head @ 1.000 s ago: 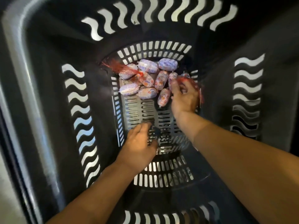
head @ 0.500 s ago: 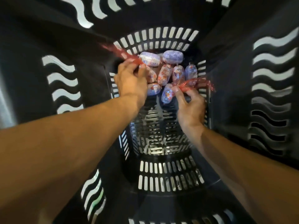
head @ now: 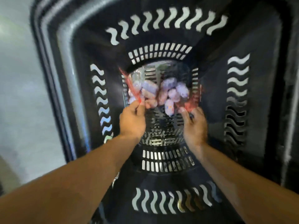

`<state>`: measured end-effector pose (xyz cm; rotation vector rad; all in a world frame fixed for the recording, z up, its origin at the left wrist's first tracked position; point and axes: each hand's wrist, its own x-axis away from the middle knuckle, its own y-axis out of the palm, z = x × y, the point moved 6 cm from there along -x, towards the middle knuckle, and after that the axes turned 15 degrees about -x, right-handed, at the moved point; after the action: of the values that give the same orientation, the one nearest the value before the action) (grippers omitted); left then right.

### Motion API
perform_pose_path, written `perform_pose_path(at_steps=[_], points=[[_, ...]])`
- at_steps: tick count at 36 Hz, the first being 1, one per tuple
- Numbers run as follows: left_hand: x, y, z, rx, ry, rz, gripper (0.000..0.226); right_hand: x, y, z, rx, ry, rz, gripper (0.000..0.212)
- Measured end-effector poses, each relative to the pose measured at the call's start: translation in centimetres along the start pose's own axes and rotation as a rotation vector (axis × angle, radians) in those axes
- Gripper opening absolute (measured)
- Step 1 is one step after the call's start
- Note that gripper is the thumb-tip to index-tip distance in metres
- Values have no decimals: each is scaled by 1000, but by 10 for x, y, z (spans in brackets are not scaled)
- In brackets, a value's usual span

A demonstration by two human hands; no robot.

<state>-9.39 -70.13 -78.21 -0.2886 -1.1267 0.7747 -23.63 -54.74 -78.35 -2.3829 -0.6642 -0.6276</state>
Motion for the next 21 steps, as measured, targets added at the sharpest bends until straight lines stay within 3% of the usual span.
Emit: perform_pose_path(at_steps=[5, 11, 14, 19, 21], points=[[32, -39, 15, 18, -84, -138, 35, 43, -24, -34, -64, 185, -113, 14], [127, -105, 54, -20, 15, -284, 25, 106, -66, -107, -59, 209, -178, 28], [180, -154, 77, 36, 31, -248, 24, 149, -89, -157, -66, 189, -175, 38], [259, -247, 122, 95, 80, -158, 22, 220, -128, -254, -136, 110, -113, 22], [286, -286, 147, 71, 162, -124, 22, 248, -145, -297, -173, 21, -78, 26]])
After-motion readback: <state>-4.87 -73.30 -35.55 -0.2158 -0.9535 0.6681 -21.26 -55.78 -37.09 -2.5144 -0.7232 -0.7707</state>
